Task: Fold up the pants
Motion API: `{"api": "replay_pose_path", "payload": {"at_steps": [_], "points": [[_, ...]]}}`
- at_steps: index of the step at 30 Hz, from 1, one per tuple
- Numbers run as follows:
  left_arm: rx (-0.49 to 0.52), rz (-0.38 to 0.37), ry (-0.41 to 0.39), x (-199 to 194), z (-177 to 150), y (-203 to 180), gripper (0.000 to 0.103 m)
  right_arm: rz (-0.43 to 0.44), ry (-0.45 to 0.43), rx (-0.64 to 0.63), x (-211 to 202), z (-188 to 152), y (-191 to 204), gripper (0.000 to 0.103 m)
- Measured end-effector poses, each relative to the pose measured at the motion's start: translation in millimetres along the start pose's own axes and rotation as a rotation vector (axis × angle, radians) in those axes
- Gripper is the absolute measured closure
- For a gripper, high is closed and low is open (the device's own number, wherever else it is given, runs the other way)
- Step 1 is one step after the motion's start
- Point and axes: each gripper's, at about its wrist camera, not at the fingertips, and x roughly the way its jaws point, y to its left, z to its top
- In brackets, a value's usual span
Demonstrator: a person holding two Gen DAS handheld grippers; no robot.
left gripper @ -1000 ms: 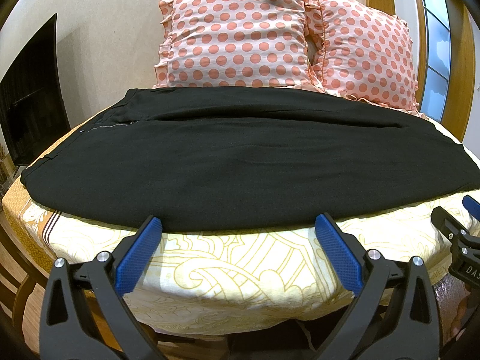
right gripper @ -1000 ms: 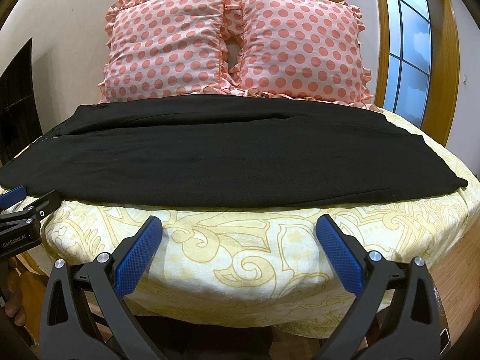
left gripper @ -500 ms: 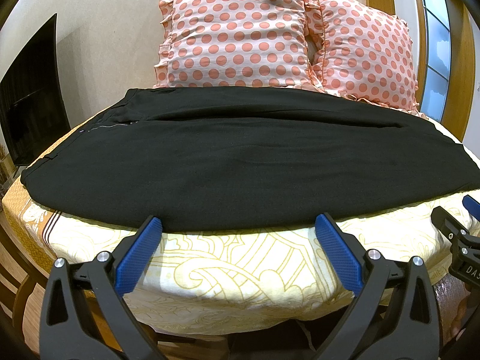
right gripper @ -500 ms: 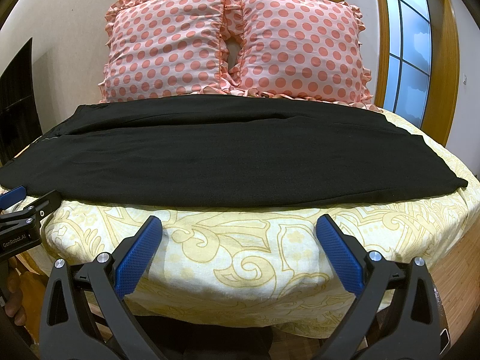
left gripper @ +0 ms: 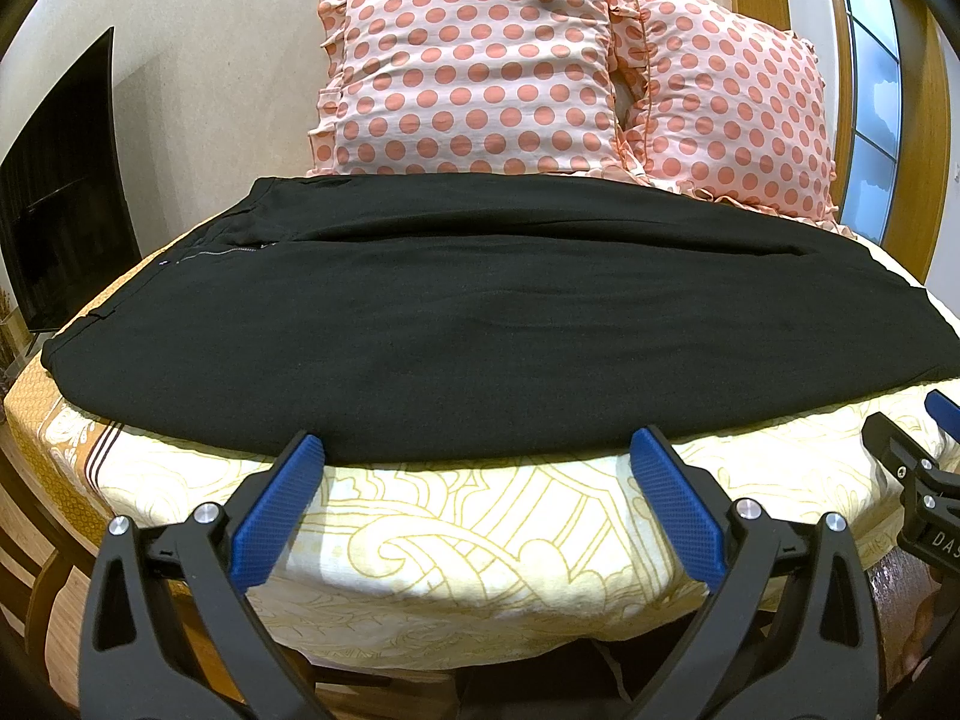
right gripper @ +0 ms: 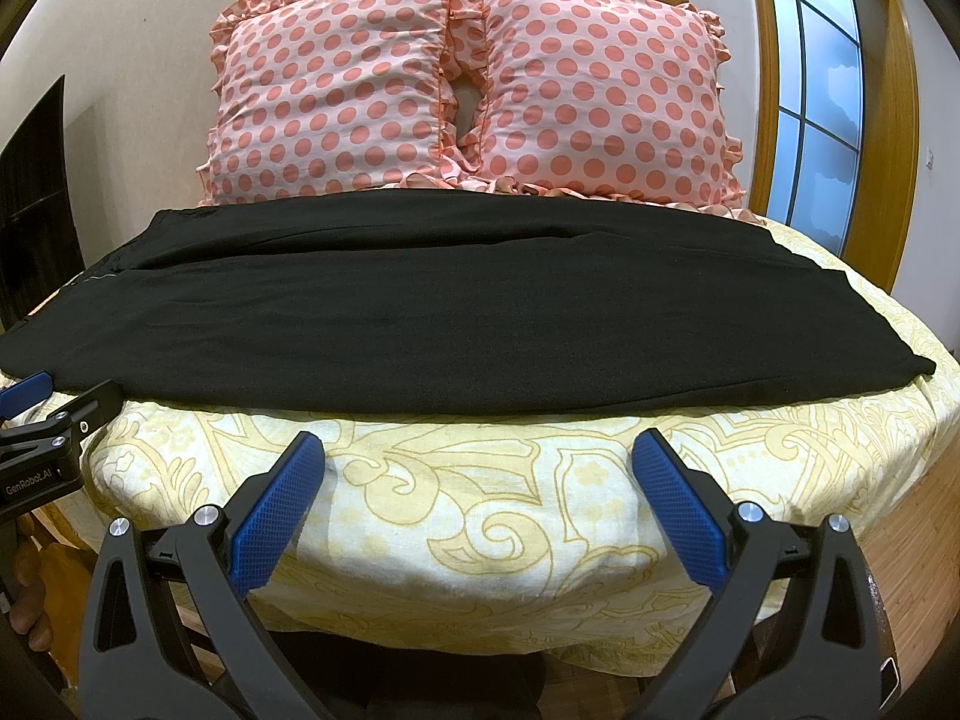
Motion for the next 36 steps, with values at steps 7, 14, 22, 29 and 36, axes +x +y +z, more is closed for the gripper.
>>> {"api": "replay_pose_path", "payload": {"at_steps": [7,14,22,29,36], "points": [[0.000,0.000,0.001,0,0,0,0.002,0.000,0.001,0.000,1,-1,-1,0.001],[0.000,0.000,0.007,0,0,0,0.002,0.000,-0.001,0.003,-3,2,-1,0.001],[-0.005,-0.002,0.041,2,2,-1,0.002,0.009,-0.017,-0.001,-5,-2,-1,0.001],[-0.009,0.049,-0.010,-15,25,3,0.002,0.094,0.000,-0.014,-11,11,-17,0.001],[-0.018,0.128,-0.099,-11,84,7,0.002,-0.072,-0.111,0.124,-17,106,-101,0.001]]}}
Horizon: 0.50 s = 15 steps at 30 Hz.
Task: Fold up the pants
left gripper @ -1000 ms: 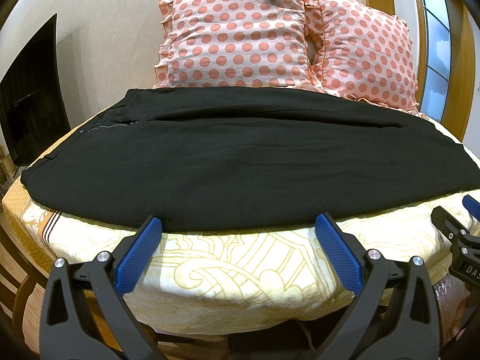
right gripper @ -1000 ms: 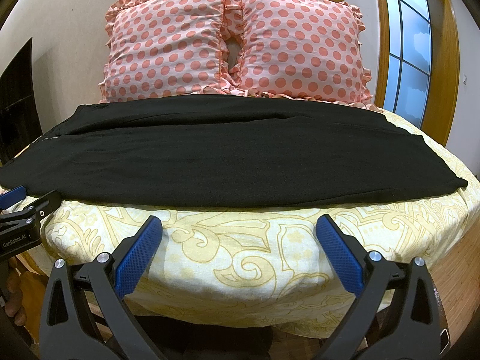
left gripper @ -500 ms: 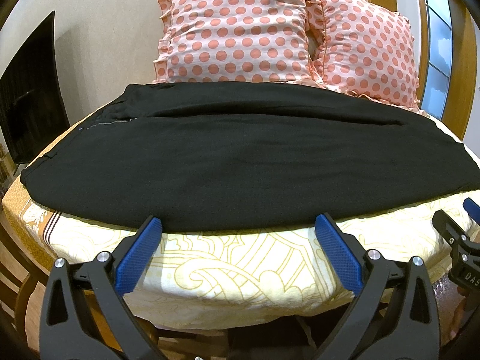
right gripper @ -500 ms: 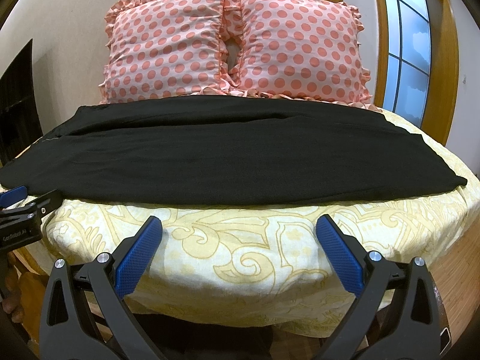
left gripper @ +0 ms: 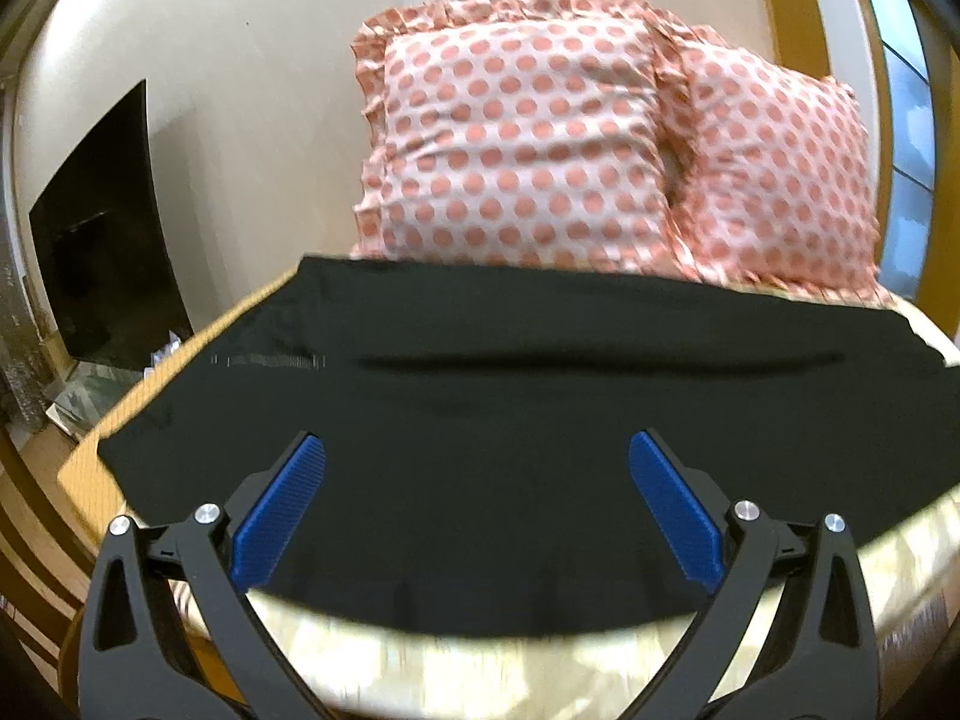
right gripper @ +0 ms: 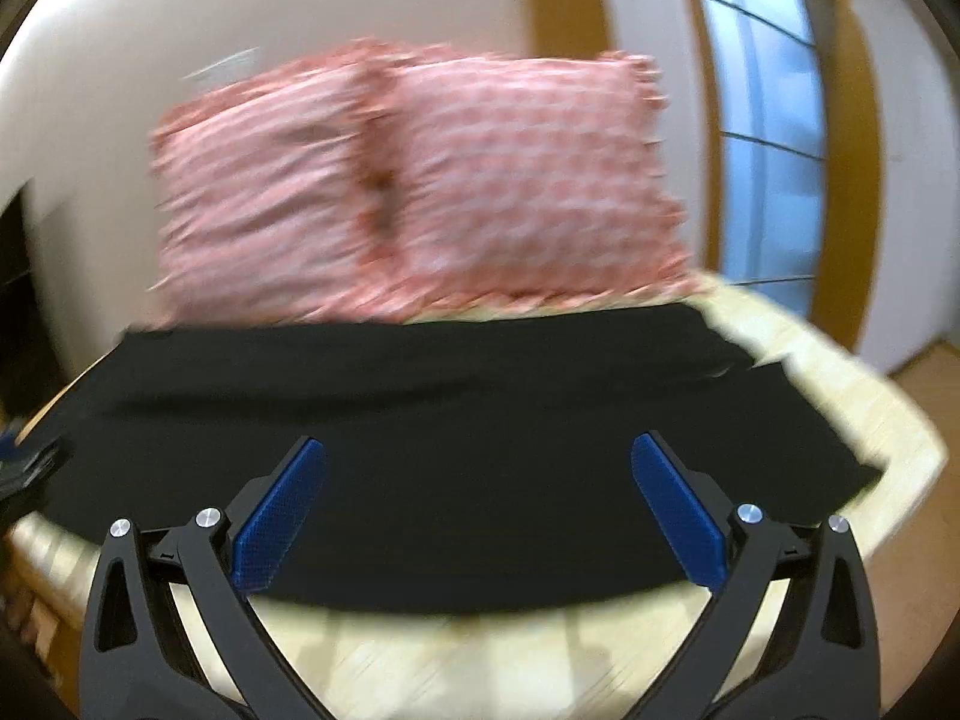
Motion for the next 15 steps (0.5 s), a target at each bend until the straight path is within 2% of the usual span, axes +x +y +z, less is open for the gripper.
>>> {"api": "replay_pose_path", "payload": {"at_steps": [2,5,6,9,13,15], "points": [[0.012,0.027,0.000,15,15,-5,0.002,-0.067,0.055,0.040,32,30,-22,0.001],[0.039,0.058,-0.006,36,31,-12,0.002,-0.180,0.164,0.118,97,70,-56,0.001],[0.048,0.068,-0.004,44,36,-14,0.002,-0.224,0.223,0.151,130,84,-71,0.001],[0.063,0.090,0.005,63,45,-17,0.002,-0.334,0.347,0.203,199,104,-97,0.012],[0.064,0.113,0.032,84,52,-18,0.002,-0.437,0.453,0.264,273,114,-124,0.029],[0.065,0.128,0.057,94,53,-17,0.002,-0.490,0.486,0.314,302,115,-137,0.032]]}}
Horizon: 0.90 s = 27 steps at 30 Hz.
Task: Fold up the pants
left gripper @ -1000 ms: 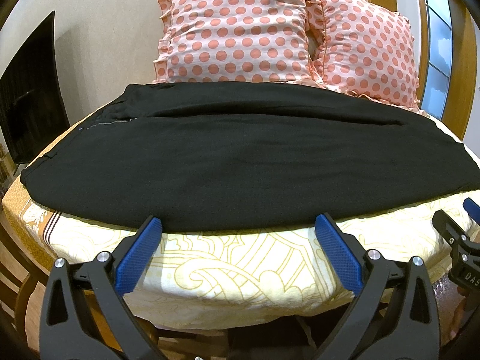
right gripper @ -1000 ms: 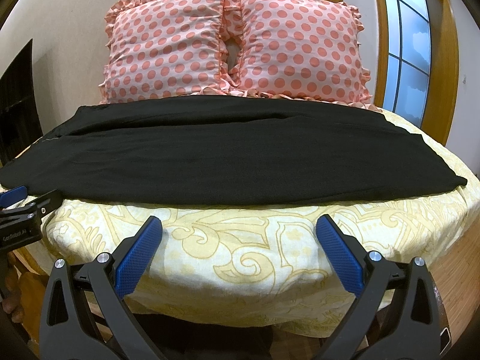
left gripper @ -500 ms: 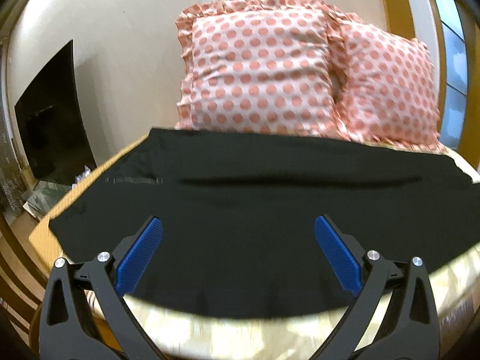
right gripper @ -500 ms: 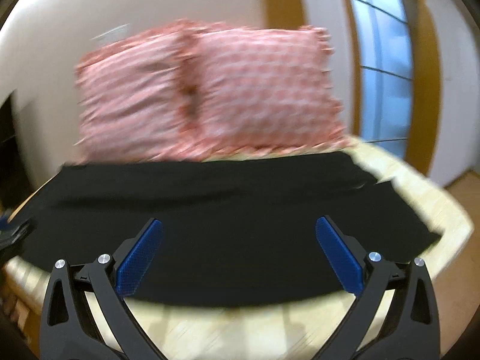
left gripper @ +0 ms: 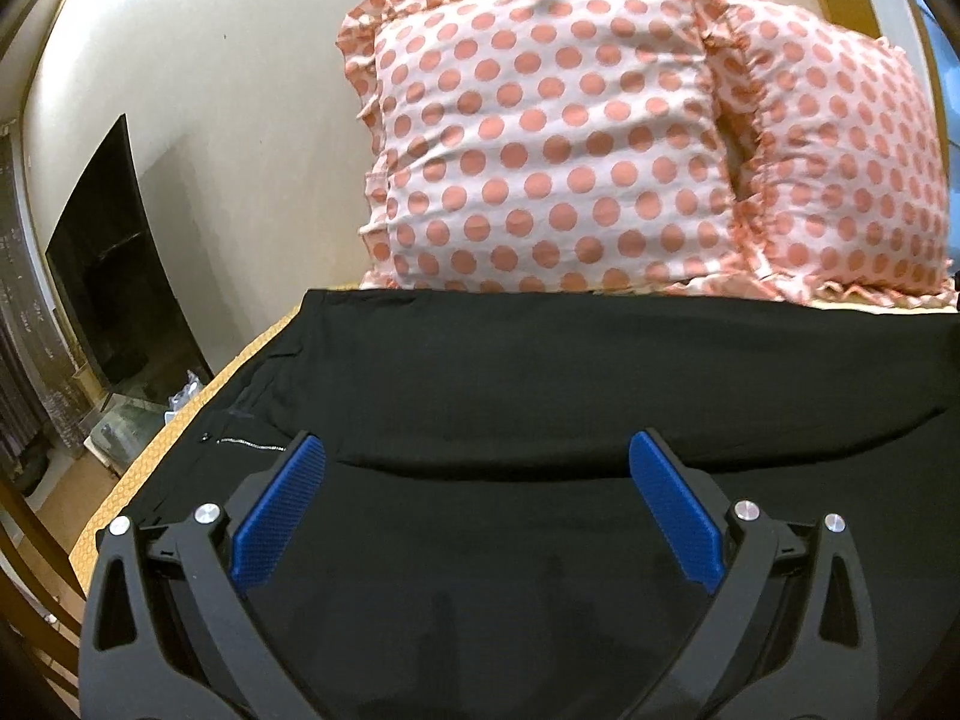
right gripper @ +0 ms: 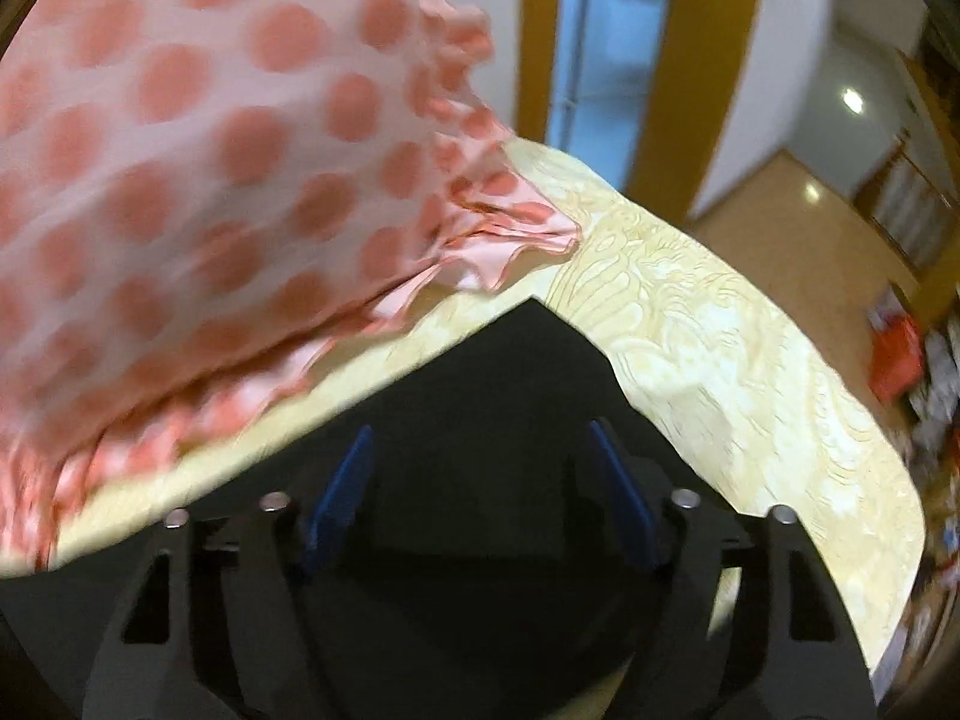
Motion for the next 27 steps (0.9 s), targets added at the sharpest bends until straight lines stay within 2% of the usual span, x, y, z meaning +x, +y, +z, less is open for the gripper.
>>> {"api": "replay_pose_path", "payload": {"at_steps": [3,6,9,12,14,16,17,18,21,24,27], "points": [[0.021,0.024,0.023,10,-1,-3,0.002,-0.080,0.040,0.081,25,15,2,0.033],[0.057,0.046,0.031,16,-4,-9,0.002,-0.158,0.051,0.110,39,24,8,0.033],[0.074,0.035,0.044,19,-5,-12,0.002,-0.194,0.067,0.112,47,26,13,0.033],[0.075,0.031,0.048,20,-5,-12,0.002,-0.223,0.033,0.068,49,23,16,0.033],[0.070,0.031,0.050,21,-5,-12,0.002,-0.248,0.021,0.033,47,19,17,0.040],[0.067,0.036,0.055,21,-5,-12,0.002,-0.198,0.023,0.058,40,12,9,0.059],[0.060,0.034,0.061,21,-5,-11,0.002,-0.161,0.028,0.087,36,7,3,0.064],[0.055,0.030,0.066,22,-6,-10,0.002,-0.132,0.031,0.103,39,6,-3,0.074],[0.035,0.019,0.089,24,-7,-4,0.002,-0.013,0.024,0.160,31,-3,-20,0.091],[0.017,0.019,0.104,24,-9,3,0.002,0.120,-0.016,0.248,20,-10,-45,0.097],[0.001,0.024,0.111,21,-12,10,0.002,0.263,-0.073,0.327,1,-20,-72,0.098]]}}
